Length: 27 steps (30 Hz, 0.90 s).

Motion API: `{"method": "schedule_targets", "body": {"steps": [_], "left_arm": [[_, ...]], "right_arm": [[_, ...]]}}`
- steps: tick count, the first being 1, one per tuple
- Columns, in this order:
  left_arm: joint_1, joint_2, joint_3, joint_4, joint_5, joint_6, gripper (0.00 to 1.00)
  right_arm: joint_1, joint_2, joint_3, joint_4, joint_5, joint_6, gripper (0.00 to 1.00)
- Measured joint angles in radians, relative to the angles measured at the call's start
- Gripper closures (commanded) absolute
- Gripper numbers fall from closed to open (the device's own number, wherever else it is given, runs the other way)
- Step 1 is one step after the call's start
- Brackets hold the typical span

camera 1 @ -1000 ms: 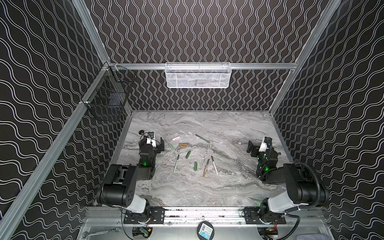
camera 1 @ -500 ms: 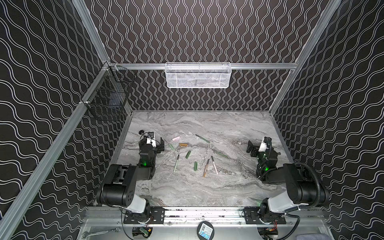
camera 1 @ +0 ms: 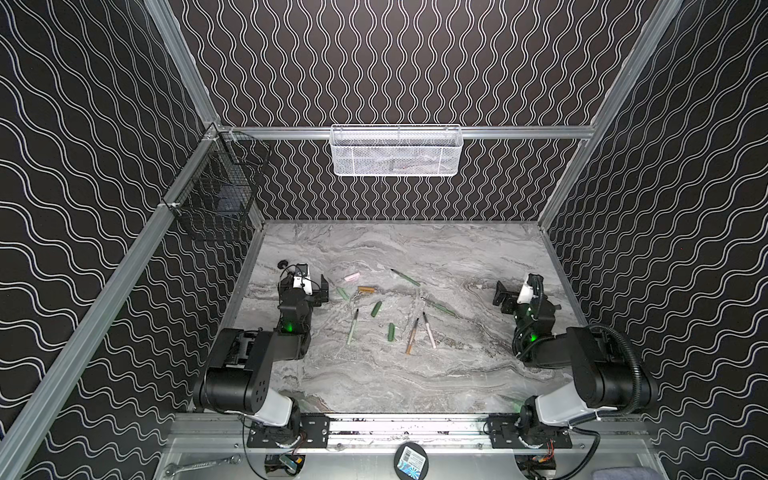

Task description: Insert the pens into the pen caps

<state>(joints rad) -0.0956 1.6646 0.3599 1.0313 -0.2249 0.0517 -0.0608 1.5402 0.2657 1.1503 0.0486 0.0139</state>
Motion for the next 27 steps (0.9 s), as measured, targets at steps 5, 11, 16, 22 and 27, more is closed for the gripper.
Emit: {"method": "schedule_targets", "body": {"steps": [5,11,16,22,27], "left_arm": [[0.000,-0.033,0.000,-0.033,-0.003,0.000,0.01],[0.000,-0.383,0.116,-0.306,-0.011,-0.023,0.01],[0.000,-0.626,0.366,-0.575,-0.028,-0.230,0.01],[0.005,-0.742,0.626,-0.948,-0.095,-0.578,0.01],[0.010,-0.623,0.724,-1.157,0.005,-0.637,0.01]], "right_arm": [[0.000,0.000,0.000,0.000,0.000,0.000,0.00],[0.035,-0.142,0.167,-0.286,0.055,-0.002,0.00],[0.072,-0.301,0.550,-0.719,0.151,0.129,0.00],[0.034,-0.310,0.777,-1.124,0.150,0.412,0.00],[0.041,-0.219,0.849,-1.333,-0.020,0.431,0.31]]}}
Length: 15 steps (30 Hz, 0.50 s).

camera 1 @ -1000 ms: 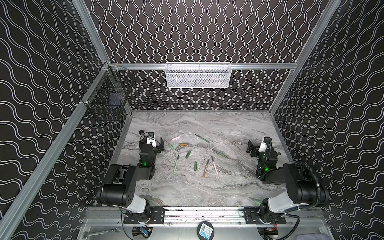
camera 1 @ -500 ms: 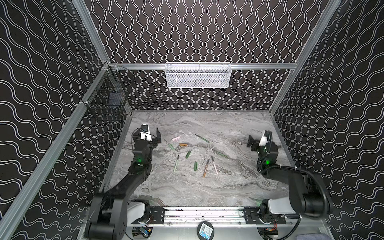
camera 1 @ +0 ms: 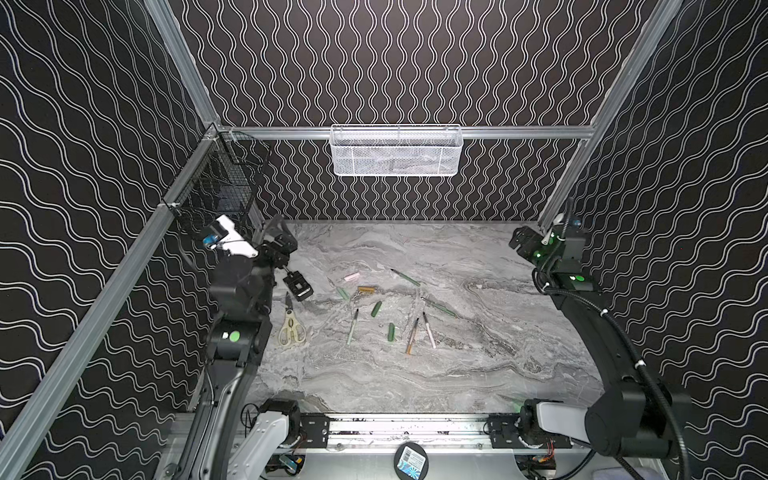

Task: Insert the pens into the pen caps
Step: 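Raise both arms and move both grippers over the scattered pens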

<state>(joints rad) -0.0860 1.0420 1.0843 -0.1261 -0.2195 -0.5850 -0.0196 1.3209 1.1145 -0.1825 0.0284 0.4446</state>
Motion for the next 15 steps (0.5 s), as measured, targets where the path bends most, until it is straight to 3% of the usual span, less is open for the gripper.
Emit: {"method": "schedule_targets", "body": {"steps": [4,7,11,15], "left_arm": [[0.000,0.105,0.087,-0.078,0.069,-0.014,0.03],[-0.003,0.183,0.118,-0.123,0.147,-0.025,0.12],[-0.093,0.241,0.074,-0.140,0.218,-0.058,0.12],[-0.185,0.274,0.004,-0.152,0.286,-0.067,0.19]], "right_arm": [[0.097,0.085,0.047,-0.103,-0.035,-0.002,0.56],[0.217,0.141,0.048,-0.163,-0.035,-0.020,0.67],[0.315,0.191,0.019,-0.199,-0.003,-0.020,0.69],[0.381,0.217,-0.013,-0.224,0.008,-0.014,0.70]]}}
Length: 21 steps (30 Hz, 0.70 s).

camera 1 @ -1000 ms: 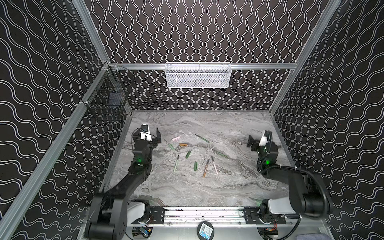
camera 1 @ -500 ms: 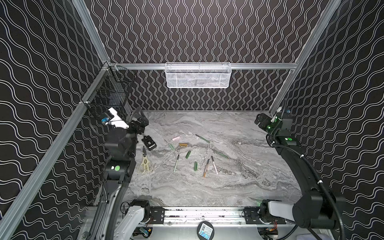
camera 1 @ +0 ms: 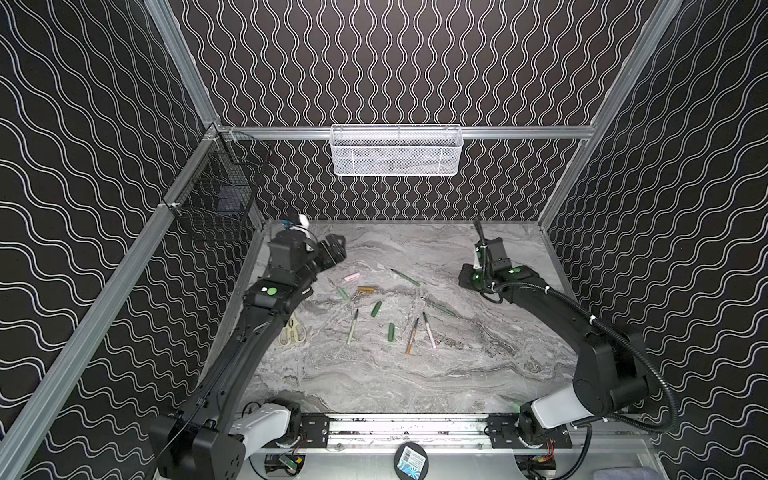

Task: Insert the pens into the pen caps
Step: 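Raise both arms and move both grippers over the scattered pens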

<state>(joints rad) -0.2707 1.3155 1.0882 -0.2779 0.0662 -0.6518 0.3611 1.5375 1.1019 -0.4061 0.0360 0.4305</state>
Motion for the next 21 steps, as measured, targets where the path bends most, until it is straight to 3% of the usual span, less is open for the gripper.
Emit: {"method": "schedule_targets", "body": {"steps": [6,21], "left_arm": [[-0.023,0.077,0.022,-0.023,0.086,-0.025,0.25],[-0.021,0.084,0.066,-0.085,0.011,0.027,0.30]], "right_arm": [[0.063,0.036,0.000,-0.037,0.006,0.005,0.71],[0.151,0.041,-0.007,-0.048,0.000,0.044,0.73]]}}
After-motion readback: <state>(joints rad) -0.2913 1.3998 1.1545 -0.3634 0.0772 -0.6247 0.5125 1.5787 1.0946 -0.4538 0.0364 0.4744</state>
